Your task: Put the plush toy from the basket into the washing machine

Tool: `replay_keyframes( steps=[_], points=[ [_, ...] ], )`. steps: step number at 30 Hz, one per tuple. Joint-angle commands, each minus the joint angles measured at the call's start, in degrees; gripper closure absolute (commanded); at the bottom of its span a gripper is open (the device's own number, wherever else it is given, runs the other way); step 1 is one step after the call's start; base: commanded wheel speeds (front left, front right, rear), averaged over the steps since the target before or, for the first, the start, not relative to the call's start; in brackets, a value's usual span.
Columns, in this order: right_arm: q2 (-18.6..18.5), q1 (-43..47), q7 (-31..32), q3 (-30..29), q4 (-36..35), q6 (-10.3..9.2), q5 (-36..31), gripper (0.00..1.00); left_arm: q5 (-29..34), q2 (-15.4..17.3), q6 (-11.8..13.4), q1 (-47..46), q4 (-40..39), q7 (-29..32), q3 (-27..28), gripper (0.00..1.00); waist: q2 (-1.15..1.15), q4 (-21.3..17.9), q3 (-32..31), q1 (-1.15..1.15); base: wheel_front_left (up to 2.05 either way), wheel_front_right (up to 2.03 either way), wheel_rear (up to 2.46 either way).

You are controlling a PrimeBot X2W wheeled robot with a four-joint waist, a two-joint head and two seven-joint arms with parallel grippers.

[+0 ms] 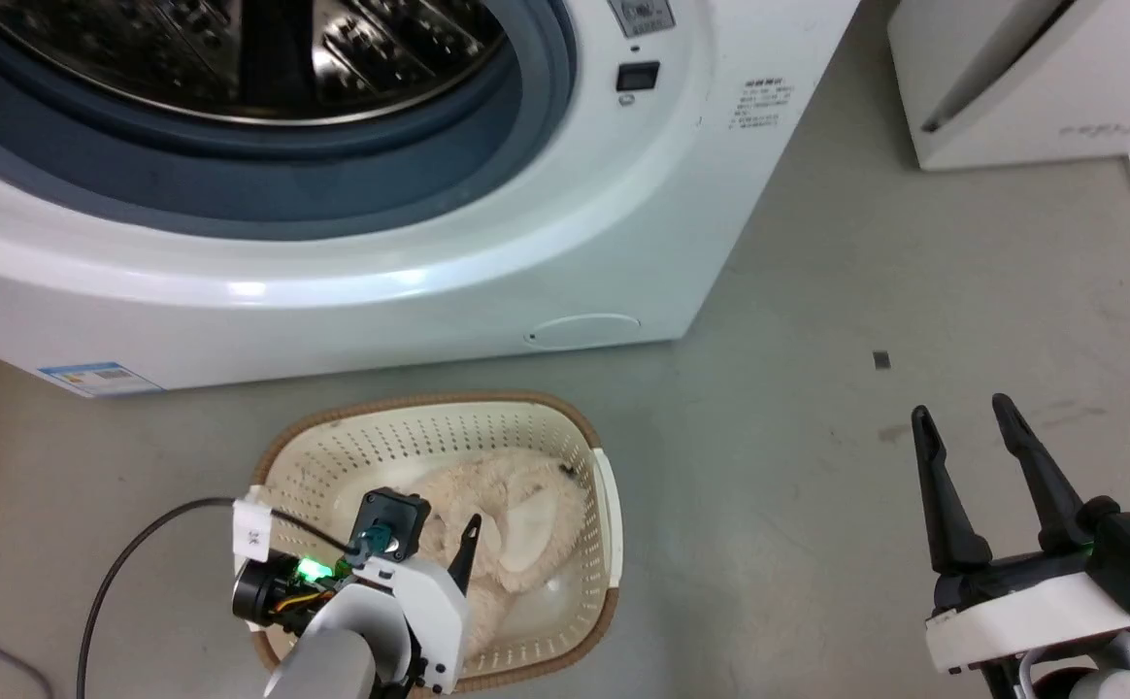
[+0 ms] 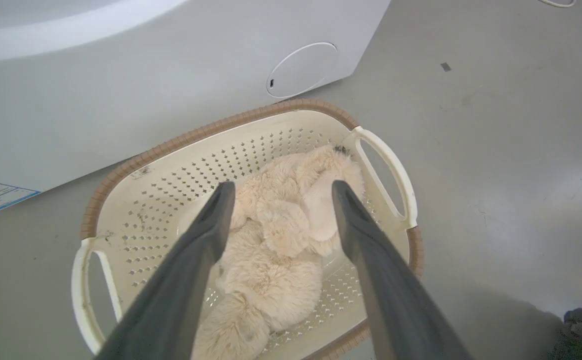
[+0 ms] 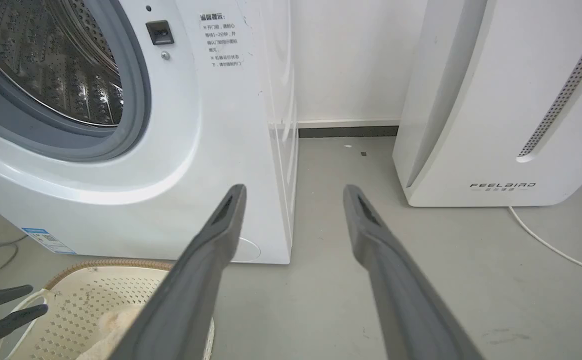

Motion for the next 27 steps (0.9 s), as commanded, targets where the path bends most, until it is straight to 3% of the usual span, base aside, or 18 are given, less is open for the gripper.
replay_keyframes(
  steps=[1,27],
  points=[
    [0.0,-1.2,-0.6,-0.1,-0.5,-0.03,0.2,0.0,-0.4,0.6,-0.3,-1.6,1.4,0.2,-0.7,0.0,0.0,-0.7,1.3,-0.01,0.0,0.0,0.0],
    [0.0,-5.2,-3.7,0.4,-3.0,-0.04,6.0,0.0,-5.2,8.5,-1.9,-18.4,18.1,4.2,-16.8,0.0,0.0,-6.7,19.2,-0.01,0.0,0.0,0.0]
  ],
)
